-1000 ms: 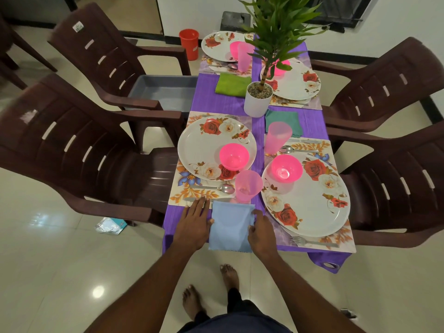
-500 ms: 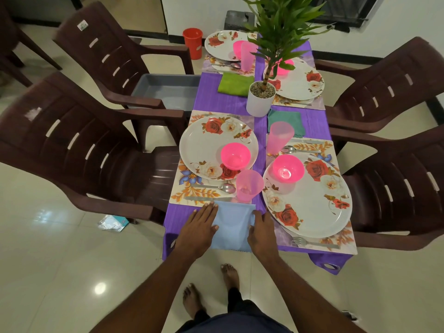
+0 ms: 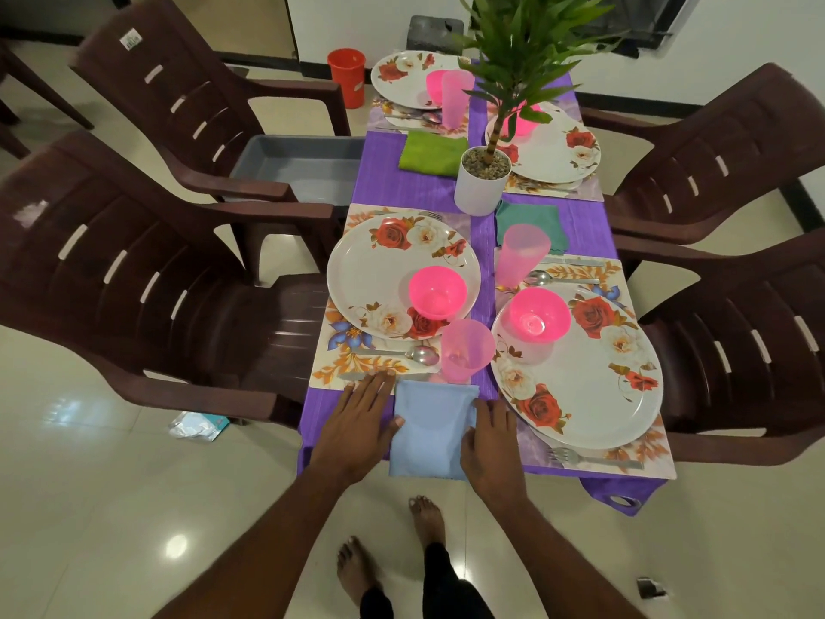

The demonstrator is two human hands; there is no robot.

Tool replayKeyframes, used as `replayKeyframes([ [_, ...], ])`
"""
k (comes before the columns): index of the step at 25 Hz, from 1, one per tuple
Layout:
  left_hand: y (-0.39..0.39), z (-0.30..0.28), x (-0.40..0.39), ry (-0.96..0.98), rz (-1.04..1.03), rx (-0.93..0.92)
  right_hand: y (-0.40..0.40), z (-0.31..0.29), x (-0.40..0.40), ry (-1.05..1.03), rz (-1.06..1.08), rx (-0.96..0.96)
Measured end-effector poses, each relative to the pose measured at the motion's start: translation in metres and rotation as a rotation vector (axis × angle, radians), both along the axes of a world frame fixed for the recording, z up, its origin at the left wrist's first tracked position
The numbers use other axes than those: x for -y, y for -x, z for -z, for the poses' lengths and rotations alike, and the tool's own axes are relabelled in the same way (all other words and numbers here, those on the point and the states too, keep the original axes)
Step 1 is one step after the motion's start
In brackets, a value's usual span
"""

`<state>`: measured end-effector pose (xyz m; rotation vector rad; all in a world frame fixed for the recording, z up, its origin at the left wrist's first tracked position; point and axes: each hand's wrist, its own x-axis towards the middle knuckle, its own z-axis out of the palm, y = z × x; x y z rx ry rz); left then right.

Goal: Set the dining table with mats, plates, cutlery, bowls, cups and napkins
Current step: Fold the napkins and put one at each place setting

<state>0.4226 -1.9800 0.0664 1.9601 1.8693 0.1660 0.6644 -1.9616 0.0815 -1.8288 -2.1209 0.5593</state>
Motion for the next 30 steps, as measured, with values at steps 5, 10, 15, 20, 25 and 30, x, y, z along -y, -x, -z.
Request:
replayKeyframes([
  [5, 0.02, 0.007, -0.023, -0.135, 0.034, -0.079, 0.007, 0.006, -0.001, -0.059, 0.112, -0.051],
  [10, 0.025, 0.022, -0.026, -0.112, 0.097, -0.151, 0.009, 0.015, 0.007, -0.034, 0.045, 0.151],
  [15, 0.025, 0.021, -0.03, -0.13, 0.091, -0.145, 0.008, 0.018, 0.009, -0.023, 0.036, 0.187],
  [20, 0.028, 0.024, -0.038, -0.171, 0.1, -0.151, 0.01, 0.02, 0.008, -0.044, 0.042, 0.217],
  [25, 0.031, 0.027, -0.037, -0.155, 0.105, -0.118, 0.01, 0.021, 0.011, -0.03, 0.051, 0.2],
  [30, 0.032, 0.027, -0.036, -0.128, 0.069, -0.107, 0.01, 0.023, 0.01, -0.017, 0.059, 0.186],
])
